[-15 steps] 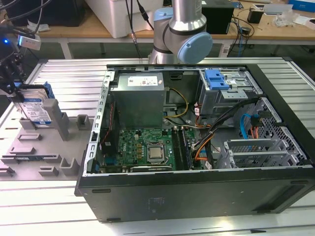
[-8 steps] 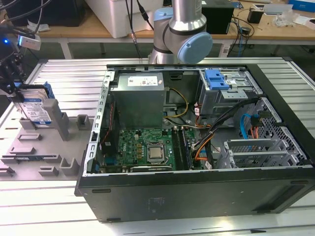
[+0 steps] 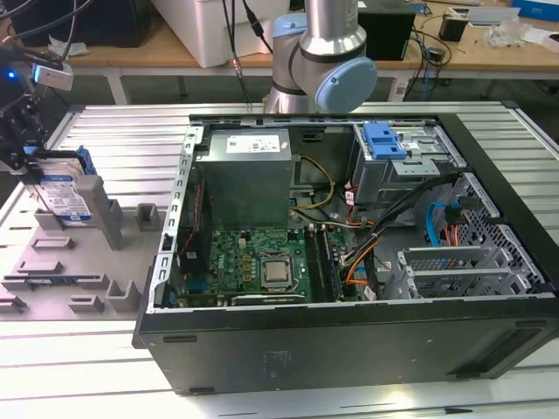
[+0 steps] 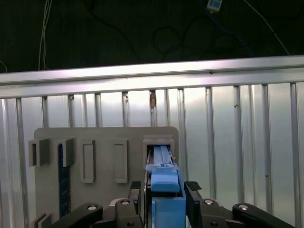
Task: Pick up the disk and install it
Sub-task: 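Pick up the disk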
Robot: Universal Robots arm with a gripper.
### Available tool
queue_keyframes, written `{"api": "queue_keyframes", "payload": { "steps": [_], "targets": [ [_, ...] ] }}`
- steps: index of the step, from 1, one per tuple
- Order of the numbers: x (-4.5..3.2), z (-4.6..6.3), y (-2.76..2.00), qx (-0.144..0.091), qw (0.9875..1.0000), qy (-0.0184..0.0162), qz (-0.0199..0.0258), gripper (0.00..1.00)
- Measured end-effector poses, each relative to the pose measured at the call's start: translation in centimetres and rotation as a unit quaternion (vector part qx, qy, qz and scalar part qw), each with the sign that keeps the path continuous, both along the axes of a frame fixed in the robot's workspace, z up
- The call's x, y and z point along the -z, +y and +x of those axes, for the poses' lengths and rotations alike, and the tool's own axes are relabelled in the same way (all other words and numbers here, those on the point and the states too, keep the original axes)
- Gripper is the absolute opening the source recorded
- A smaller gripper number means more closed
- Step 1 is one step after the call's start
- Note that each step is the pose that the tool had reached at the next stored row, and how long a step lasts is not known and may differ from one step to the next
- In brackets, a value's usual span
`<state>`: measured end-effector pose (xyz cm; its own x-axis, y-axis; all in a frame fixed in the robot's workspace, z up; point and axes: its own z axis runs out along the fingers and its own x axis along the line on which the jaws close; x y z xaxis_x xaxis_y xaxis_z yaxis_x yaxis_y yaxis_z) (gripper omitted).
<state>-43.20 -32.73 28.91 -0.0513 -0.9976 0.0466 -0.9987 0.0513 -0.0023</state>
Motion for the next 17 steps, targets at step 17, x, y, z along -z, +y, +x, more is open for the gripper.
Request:
{"api": "queue_keyframes", "payload": {
  "steps": [17],
  "targets": [
    [0.09,0.00,0.00,0.000,1.0000,0.0001,0.0000,0.37]
  ]
}}
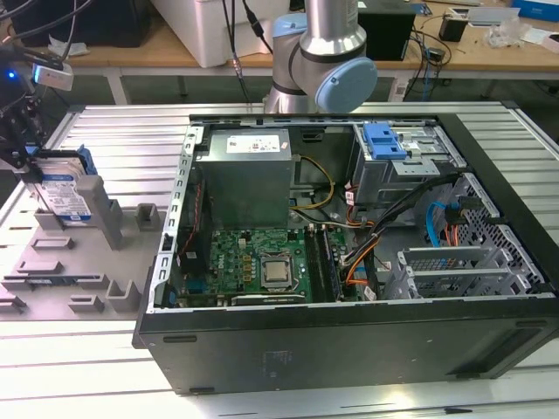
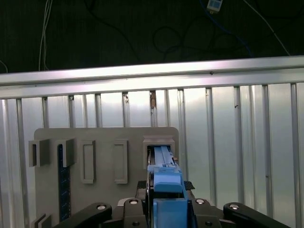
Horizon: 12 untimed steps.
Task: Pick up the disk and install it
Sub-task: 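Pick up the disk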
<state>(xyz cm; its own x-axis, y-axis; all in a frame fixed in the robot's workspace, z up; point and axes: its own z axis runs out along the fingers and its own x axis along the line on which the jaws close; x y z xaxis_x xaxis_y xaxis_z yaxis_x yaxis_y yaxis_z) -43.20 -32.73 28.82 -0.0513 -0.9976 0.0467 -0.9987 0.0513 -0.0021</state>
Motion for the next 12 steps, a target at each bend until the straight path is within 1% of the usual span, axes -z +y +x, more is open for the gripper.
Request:
{"api": "queue_keyframes", "payload": {
  "steps": [12],
  "targets": [
    [0.06,0.00,0.00,0.000,1.0000,0.0001,0.0000,0.37]
  ]
}}
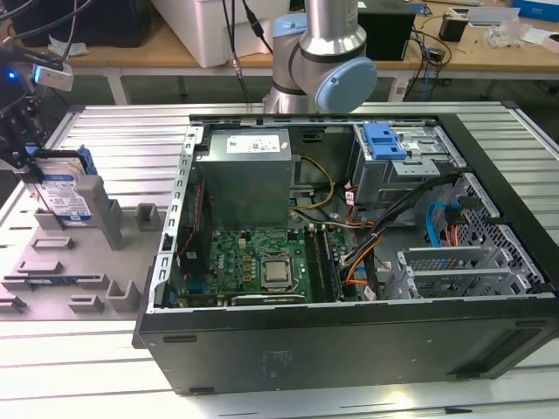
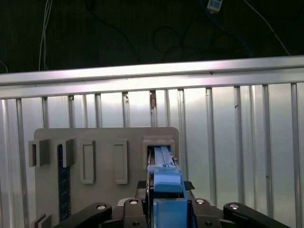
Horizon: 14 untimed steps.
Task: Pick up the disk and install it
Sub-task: 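Pick up the disk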
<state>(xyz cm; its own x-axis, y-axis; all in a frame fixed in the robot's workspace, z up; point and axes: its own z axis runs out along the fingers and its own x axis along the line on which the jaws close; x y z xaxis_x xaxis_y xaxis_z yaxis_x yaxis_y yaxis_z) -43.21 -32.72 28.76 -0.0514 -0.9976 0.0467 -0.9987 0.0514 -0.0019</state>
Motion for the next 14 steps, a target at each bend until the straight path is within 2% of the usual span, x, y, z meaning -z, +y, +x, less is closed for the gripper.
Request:
{"api": "queue_keyframes", "payload": {
  "steps": [14],
  "targets": [
    [-0.03,0.01,0.00,0.000,1.0000,-0.0005,0.0002,0.37]
  ]
}}
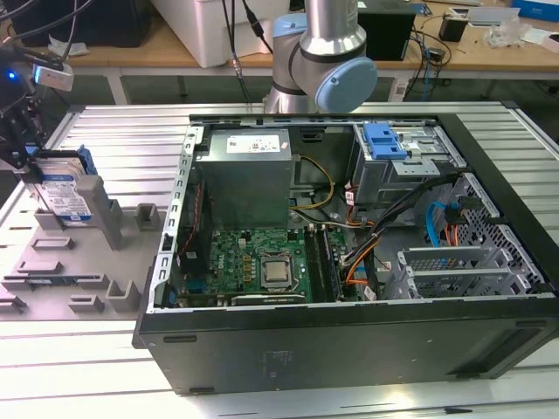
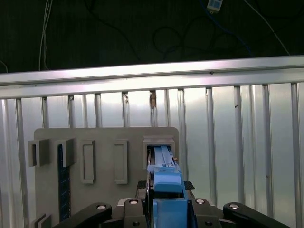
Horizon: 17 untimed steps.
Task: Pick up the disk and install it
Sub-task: 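Pick up the disk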
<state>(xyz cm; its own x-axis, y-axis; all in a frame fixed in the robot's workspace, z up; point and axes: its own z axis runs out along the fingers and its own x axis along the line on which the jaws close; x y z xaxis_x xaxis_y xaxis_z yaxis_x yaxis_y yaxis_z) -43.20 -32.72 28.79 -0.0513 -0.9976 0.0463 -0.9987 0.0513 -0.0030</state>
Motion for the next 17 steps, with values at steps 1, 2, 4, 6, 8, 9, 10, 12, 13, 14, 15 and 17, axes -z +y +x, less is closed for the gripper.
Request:
{"api": "queue_keyframes", "payload": {
  "steps": [1,2,4,6,8,9,10,12,13,14,15,17],
  "targets": [
    [-0.08,0.0,0.00,0.000,1.0000,0.0001,0.0000,0.37],
    [-0.20,0.0,0.00,0.000,1.0000,0.0005,-0.0003,0.37],
    [-0.36,0.0,0.00,0.000,1.0000,0.0004,-0.0010,0.37],
    [-0.54,0.0,0.00,0.000,1.0000,0.0004,-0.0017,0.37],
    [-0.74,0.0,0.00,0.000,1.0000,0.0004,-0.0024,0.37],
    [-0.92,0.0,0.00,0.000,1.0000,0.0004,-0.0030,0.37],
    [-1.03,0.0,0.00,0.000,1.0000,0.0005,-0.0033,0.37],
    [-1.26,0.0,0.00,0.000,1.0000,0.0004,-0.0039,0.37],
    [-1.41,0.0,0.00,0.000,1.0000,0.0004,-0.0043,0.37],
    [-1.55,0.0,0.00,0.000,1.0000,0.0005,-0.0046,0.37],
    [-1.67,0.0,0.00,0.000,1.0000,0.0005,-0.0049,0.37],
    [-1.92,0.0,0.00,0.000,1.0000,0.0004,-0.0055,0.37]
  ]
}}
